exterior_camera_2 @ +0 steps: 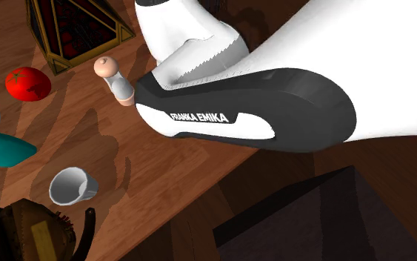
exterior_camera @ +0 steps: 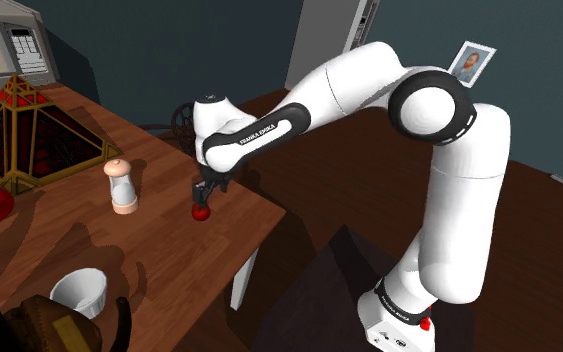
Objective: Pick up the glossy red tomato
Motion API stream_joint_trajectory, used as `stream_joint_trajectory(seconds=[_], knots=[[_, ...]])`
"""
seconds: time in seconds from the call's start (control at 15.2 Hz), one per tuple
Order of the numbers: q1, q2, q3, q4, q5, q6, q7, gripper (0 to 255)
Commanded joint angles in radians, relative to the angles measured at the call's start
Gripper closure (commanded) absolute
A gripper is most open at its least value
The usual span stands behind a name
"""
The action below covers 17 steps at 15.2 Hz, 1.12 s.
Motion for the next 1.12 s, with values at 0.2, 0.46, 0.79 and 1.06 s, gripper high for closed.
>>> stream_joint_trajectory(seconds=[0.2, 0.46, 0.79, 1.06], knots=[[0.035, 0.167, -0.014, 0.159, -0.037, -0.001, 0.021, 0], [0.039, 0.204, -0.020, 0.160, -0.045, 0.035, 0.028, 0], [0.043, 0.238, -0.026, 0.163, -0.053, 0.066, 0.034, 0], [0.043, 0.239, -0.026, 0.164, -0.053, 0.066, 0.034, 255]])
